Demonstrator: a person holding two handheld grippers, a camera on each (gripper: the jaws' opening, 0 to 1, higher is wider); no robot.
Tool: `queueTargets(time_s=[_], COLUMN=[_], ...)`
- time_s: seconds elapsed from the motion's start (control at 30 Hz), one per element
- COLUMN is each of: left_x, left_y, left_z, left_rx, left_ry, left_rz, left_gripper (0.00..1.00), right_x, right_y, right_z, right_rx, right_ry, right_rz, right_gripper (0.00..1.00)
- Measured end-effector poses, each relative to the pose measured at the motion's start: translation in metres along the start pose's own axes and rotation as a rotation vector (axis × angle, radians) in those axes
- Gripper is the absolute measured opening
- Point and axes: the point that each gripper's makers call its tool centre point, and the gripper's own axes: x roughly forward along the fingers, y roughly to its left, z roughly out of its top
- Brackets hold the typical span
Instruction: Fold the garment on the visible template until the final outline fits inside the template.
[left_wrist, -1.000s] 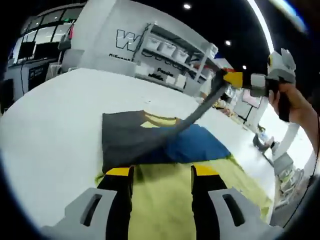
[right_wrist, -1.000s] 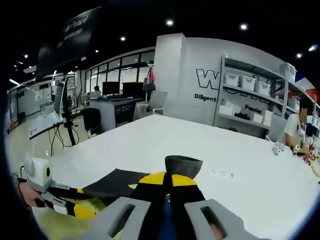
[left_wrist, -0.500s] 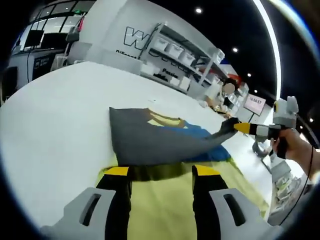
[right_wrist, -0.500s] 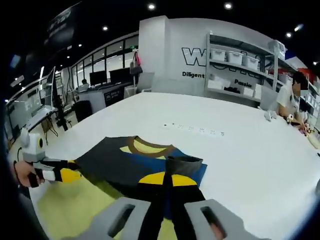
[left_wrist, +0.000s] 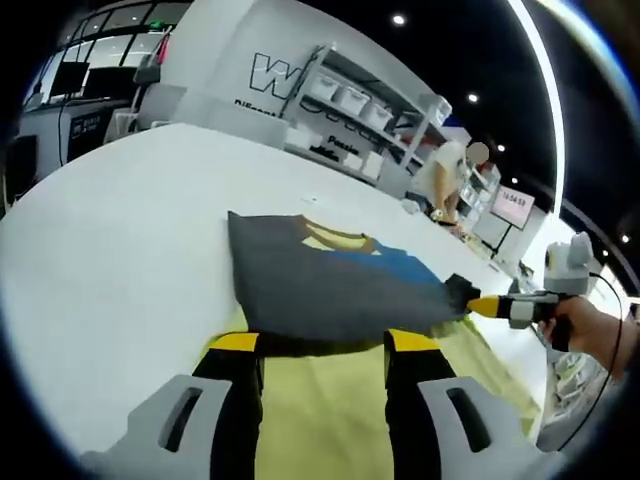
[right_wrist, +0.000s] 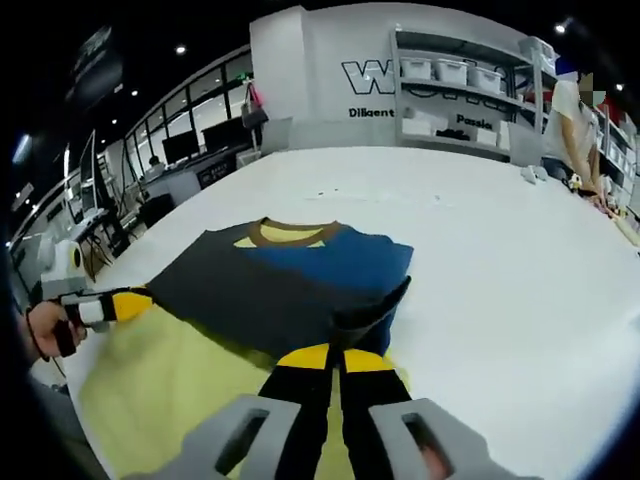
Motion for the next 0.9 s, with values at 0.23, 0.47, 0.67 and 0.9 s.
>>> queueTargets(time_s=[0.23,0.47,0.67,0.9], left_x=[-0.001,-0.001,-0.002,-0.001], left_y=[0.002,0.005,0.01,0.016], left_z=[0.003,0.007,0.009,0.009], left_rx=[-0.05,-0.119,-0.164,-0.25], left_ry=[-0.02,-0.054,-0.072,-0.103], left_rz=[-0.003,-0.009,-0.004,-0.003], left_gripper=[0.41,0.36,0.31,0.23], right_x=[-0.003,0.015,0.032,0.039], right_y=[-0.012,-0.032,-0.046,-0.049], right_z=[-0.005,0.011,0.022,0.034], right_rx=[0.036,0.097,0.107,0.081], right_ry=[0.014,0.001,-0.003,-0.028], right_rz=[0.0,0.012,-0.005,-0.011], right_gripper=[0.16,0.24,0.16,0.0])
